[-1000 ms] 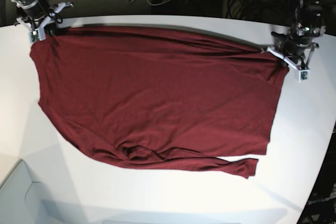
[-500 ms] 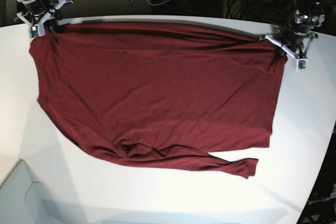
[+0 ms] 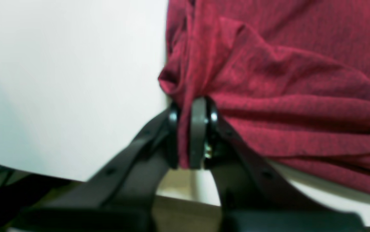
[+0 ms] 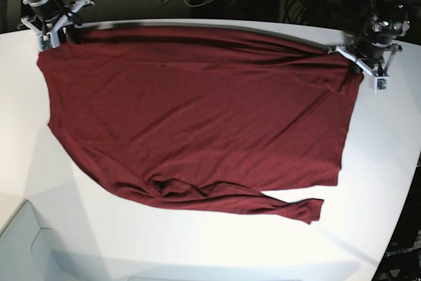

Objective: Layout the t-shirt on the table in an organized manner, then fold the t-shirt properly
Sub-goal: 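Drag the collar edge with both grippers away from the hem to flatten, then open both grippers and lift them off the collar edge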

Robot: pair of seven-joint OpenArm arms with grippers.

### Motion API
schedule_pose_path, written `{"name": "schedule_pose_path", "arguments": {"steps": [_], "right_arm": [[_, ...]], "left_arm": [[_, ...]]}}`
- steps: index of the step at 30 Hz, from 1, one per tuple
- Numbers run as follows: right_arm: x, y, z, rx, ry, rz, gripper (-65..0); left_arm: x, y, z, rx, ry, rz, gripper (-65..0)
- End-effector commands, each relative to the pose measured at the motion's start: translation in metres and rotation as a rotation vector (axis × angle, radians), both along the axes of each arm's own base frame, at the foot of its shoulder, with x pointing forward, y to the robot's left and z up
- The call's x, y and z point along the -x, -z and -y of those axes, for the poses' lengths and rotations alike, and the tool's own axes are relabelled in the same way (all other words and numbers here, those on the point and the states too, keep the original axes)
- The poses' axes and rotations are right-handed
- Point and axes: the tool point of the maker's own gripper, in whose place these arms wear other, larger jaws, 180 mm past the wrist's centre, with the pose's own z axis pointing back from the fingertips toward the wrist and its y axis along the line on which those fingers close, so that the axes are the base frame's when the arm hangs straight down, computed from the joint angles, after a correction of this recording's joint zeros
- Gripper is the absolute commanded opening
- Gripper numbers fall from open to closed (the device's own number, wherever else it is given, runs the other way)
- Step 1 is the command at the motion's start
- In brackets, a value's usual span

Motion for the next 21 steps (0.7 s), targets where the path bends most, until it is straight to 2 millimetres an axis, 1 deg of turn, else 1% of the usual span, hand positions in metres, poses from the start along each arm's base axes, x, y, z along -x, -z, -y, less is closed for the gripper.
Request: {"name": "schedule_pose_path", "arguments": {"steps": [1,4,7,12,17,21], "right_arm": [[-0.004,-0.009,0.001,0.006,-0.003,0.034,-48.1],[0.0,-0.011,0.0,0.011,-0.009,0.029,-44.0],[-0.002,-0.021,-0.003,0.025,-0.021,0.049,-39.7],[-0.002,-0.028,-0.006,0.036,-0.028,0.062,-33.1],[-0.002,-0.028,-0.005,0.035,-0.026,0.063,-31.5],[-0.001,-0.033,0.007,0.057,0.006,0.072,-31.5]], "left_arm": [[-0.006,-0.009,-0.007,-0.027,0.0,0.032,-60.3],[-0.006,-0.009,-0.007,-0.027,0.0,0.032,-52.2],[-0.004,-0.009,-0.006,-0.025,0.0,0.028,-44.2],[-0.004,-0.01,-0.005,-0.025,0.001,0.031,-35.6],[-0.005,-0.011,-0.004,-0.022,0.003,0.037,-29.1],[-0.007,-0.015,-0.002,-0.022,0.01,0.05,-23.6]]}}
